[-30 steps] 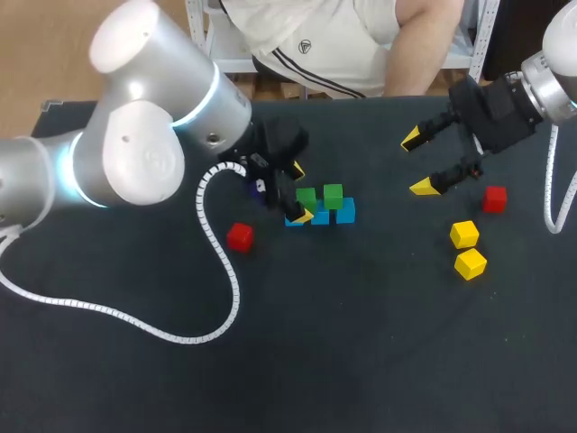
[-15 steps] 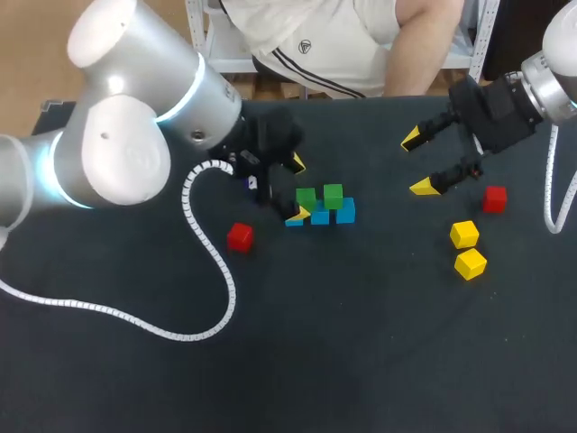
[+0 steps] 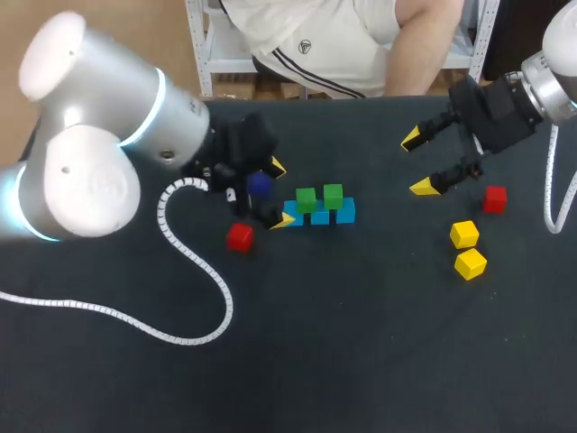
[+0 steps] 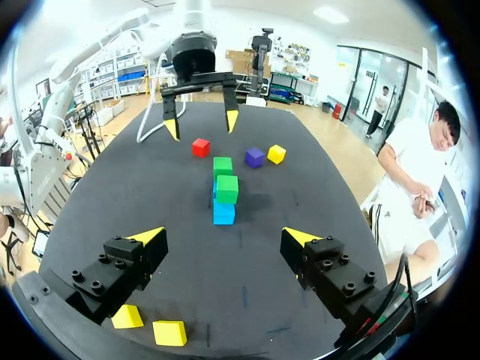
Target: Place the blue cubes, place green cubes on the blue cubes, place the yellow cubes on the green cubes, then place the red cubes on the yellow cubes, and place purple cube on the red cubes.
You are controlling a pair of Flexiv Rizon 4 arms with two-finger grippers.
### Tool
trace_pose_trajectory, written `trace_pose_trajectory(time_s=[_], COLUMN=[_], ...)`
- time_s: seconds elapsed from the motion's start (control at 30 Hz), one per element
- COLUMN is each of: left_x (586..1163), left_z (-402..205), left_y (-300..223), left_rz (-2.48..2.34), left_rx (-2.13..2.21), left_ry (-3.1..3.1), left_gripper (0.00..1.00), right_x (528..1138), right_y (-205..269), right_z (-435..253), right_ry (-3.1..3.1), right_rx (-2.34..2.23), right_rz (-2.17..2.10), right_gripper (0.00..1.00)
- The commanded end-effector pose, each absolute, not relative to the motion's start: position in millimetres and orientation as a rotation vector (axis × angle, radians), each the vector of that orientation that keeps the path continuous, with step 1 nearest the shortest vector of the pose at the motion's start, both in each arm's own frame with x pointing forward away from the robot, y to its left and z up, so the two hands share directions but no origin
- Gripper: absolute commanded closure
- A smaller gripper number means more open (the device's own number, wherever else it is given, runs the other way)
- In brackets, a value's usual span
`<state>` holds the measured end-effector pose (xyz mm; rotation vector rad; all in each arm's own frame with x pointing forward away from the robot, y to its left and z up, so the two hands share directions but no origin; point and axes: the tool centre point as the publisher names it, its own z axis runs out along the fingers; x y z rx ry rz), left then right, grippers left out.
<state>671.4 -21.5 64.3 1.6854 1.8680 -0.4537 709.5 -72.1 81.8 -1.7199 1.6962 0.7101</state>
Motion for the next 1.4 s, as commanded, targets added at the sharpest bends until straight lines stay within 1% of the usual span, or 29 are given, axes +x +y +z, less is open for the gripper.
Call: trace_pose_trajectory(time_s=[0.03, 0.47, 0.77, 1.4], left_x=[663, 663, 660, 656], left_z=[68, 66, 69, 71], left_y=[-12, 7, 22, 23], left_rz=[-0.458, -0.636, -0.644, -0.652], left_rx=[1.672, 1.688, 1.679, 1.717], left_ry=[1.858, 1.802, 1.806, 1.839], left_gripper=[0.00, 0.00, 0.00, 0.00], right_x=[709, 709, 709, 709], right_y=[-72, -72, -72, -72], right_z=[82, 82, 82, 82], right_ry=[1.695, 1.695, 1.695, 1.695], right_rx=[-1.718, -1.718, -1.718, -1.718], right_rz=[0.708, 0.708, 0.708, 0.708], right_gripper=[0.00, 0.00, 0.00, 0.00])
